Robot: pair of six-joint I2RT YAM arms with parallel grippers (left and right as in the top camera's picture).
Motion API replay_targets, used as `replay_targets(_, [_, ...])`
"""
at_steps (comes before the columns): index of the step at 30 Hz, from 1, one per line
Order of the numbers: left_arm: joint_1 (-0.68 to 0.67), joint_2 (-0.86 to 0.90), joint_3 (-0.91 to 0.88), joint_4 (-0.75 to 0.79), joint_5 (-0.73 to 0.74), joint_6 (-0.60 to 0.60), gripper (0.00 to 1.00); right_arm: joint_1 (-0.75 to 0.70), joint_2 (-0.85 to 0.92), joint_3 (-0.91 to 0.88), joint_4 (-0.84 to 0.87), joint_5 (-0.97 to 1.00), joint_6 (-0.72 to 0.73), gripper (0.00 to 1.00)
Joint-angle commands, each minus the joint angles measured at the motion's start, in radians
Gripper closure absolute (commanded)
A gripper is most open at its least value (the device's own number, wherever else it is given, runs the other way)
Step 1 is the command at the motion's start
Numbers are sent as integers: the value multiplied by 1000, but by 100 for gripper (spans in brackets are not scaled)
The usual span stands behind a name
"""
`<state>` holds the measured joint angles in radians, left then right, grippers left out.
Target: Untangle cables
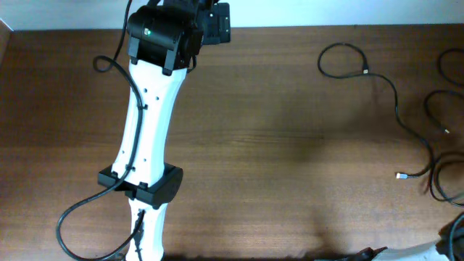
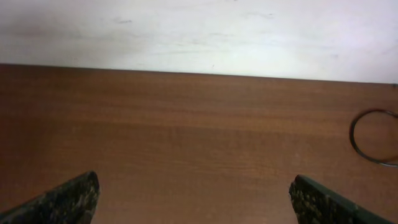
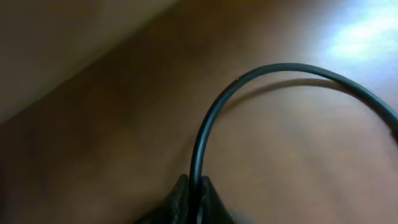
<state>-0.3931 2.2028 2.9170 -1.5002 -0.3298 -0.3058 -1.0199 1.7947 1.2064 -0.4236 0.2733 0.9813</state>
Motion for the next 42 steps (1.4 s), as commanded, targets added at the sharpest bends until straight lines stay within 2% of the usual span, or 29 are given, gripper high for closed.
replay_targets(1, [3,-5,-3,2,-10,9,1,150,-5,54,114,19,-187,96])
replay_targets(3, [3,-6,-3,2,-10,8,1,283,-5,58,248,183,-431,96])
replay_targets(4, [3,-6,-5,3,-10,8,1,322,-5,58,282,242,-476,96])
replay_targets(9, [3,-6,-7,-5,-10,9,1,241,-2,58,232,223,-412,96])
replay_targets(11, [3,-6,-11,-4,-10,9,1,164,-2,58,215,116,-400,96])
replay_targets(13, [3,-6,-17,-4,-10,9,1,156,-2,58,216,96,-401,96])
replay_targets(14, [3,-6,-21,-4,-10,8,1,157,-2,58,214,87,-401,57])
replay_targets(15, [3,-6,-24,-4,-10,9,1,156,-2,58,214,47,-401,1])
replay_targets(17, [3,-6,-24,7,-10,8,1,156,-5,58,214,-66,-494,1])
replay_targets(20, [3,-6,-24,23,-6,8,1,196,-67,63,205,-87,-651,1])
replay_targets(21, [3,-5,-24,25,-6,8,1,222,-100,70,187,-98,-752,1])
replay_targets(22, [3,-5,-24,25,-7,8,1,259,-147,75,166,-245,-951,1])
replay_targets(23, [3,-6,-24,26,-7,9,1,290,-174,75,151,-394,-1074,1])
replay_targets(25, [3,-6,-24,46,-7,8,1,369,-193,75,97,-583,-1142,1])
replay_targets(26, [3,-6,-24,52,-7,9,1,422,-170,75,10,-770,-1369,1])
replay_targets(27, [3,-6,-24,53,-7,8,1,453,-153,75,-53,-795,-1501,1])
replay_targets(29, [3,-6,-24,61,-7,9,1,498,-96,72,-157,-760,-1587,1])
replay_targets(31, [3,-5,-24,74,-7,9,1,509,-33,72,-175,-722,-1683,1])
replay_targets(33, [3,-6,-24,70,-7,9,1,508,59,72,-156,-626,-1684,1])
replay_targets(36, [3,-6,-24,70,-7,9,1,508,171,72,-147,-627,-1680,1])
replay_targets(39, [3,-6,-24,67,-7,9,1,508,207,73,-108,-628,-1672,3])
replay_targets(40, [3,-6,-24,64,-7,9,1,508,207,76,-78,-617,-1635,96])
replay_targets(42, [3,-6,-24,50,-7,9,1,509,207,76,-35,-601,-1573,96])
